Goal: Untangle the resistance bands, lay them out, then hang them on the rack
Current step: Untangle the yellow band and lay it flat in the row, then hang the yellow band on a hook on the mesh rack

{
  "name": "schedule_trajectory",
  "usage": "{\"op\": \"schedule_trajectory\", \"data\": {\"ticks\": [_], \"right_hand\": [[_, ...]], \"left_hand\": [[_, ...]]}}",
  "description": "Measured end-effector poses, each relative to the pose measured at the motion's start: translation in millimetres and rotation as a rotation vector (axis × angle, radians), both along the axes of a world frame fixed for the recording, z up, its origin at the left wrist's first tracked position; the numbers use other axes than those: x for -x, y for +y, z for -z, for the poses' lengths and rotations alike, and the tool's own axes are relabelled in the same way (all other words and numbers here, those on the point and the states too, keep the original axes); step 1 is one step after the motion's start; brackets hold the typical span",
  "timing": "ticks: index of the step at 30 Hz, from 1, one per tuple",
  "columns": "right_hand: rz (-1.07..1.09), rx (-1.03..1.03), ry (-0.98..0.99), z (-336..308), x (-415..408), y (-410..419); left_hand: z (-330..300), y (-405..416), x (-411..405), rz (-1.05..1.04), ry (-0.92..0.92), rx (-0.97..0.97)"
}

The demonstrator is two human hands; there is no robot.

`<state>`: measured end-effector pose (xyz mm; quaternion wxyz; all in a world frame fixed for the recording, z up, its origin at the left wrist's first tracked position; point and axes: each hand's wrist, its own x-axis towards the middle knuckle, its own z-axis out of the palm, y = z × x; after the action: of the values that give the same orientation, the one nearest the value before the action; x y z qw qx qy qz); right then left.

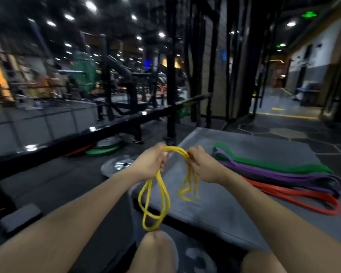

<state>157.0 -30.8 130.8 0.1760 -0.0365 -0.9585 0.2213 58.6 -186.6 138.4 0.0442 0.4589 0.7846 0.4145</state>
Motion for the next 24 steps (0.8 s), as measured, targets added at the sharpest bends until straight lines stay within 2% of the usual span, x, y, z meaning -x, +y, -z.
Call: {"op": "schedule_trajectory", "data": {"ticks": [4,7,13,17,19,24], "right_hand": [[-0.204,0.240,0.089,-40,41,-65],[-0.374,0.372,0.137,-66,69,-112],[-0.531,0.381,0.267,-105,120,-185],[-0.593,0.435,0.373,-140,140,-222],[-0.632,0.438,0.415,-160,149,-240],[-0.645,0.550,0.481,-197,173,-271]], "left_hand": [[-44,-73,10,-0.167,-0.053,-0.109],[-72,-126,18,-0.239,0.043,-0.133],[-119,-209,32,-0.443,0.174,-0.215],[-145,-237,34,-0.562,0.267,-0.437],[-163,-247,35,-0.640,0.389,-0.469],[-202,-263,41,-0.907,0.706,-0.352]]}}
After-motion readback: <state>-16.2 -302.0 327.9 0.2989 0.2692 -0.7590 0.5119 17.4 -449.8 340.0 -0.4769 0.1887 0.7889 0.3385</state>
